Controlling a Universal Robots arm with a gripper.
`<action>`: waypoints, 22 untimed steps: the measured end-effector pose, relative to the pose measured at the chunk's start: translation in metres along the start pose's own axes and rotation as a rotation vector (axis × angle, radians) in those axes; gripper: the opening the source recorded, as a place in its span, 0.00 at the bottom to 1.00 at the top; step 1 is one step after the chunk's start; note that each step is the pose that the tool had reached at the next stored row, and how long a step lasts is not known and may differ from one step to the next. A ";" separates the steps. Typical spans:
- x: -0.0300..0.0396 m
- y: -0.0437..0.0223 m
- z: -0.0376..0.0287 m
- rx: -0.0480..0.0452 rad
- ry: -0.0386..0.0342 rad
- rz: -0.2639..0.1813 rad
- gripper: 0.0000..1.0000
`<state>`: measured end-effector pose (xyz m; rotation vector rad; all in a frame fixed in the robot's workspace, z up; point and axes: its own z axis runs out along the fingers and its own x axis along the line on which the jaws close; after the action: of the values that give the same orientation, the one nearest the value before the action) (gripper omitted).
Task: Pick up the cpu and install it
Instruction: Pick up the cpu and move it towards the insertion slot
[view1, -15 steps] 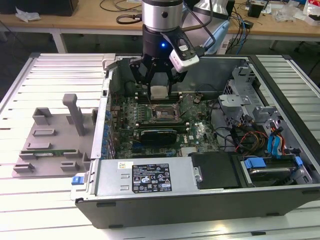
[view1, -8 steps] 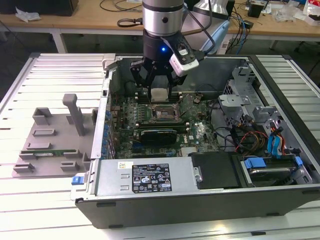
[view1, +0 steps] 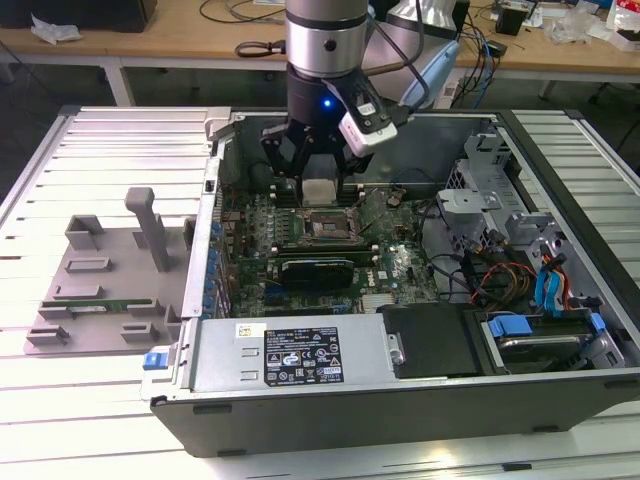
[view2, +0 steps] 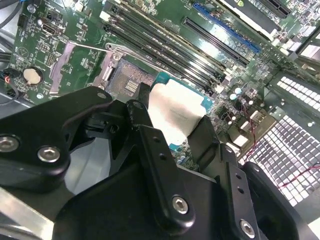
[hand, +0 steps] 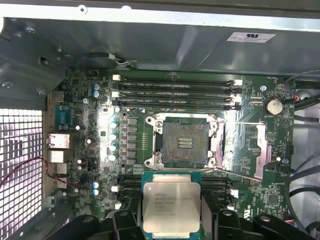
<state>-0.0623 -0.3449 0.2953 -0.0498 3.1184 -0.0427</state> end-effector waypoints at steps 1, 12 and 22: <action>-0.0003 0.0000 0.0005 0.0001 0.0001 0.000 0.55; -0.0063 0.0047 0.0141 0.0001 0.0000 0.000 0.55; -0.0173 0.0090 0.0199 0.0001 0.0001 0.000 0.55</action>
<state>-0.0449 -0.3359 0.2755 -0.0496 3.1185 -0.0428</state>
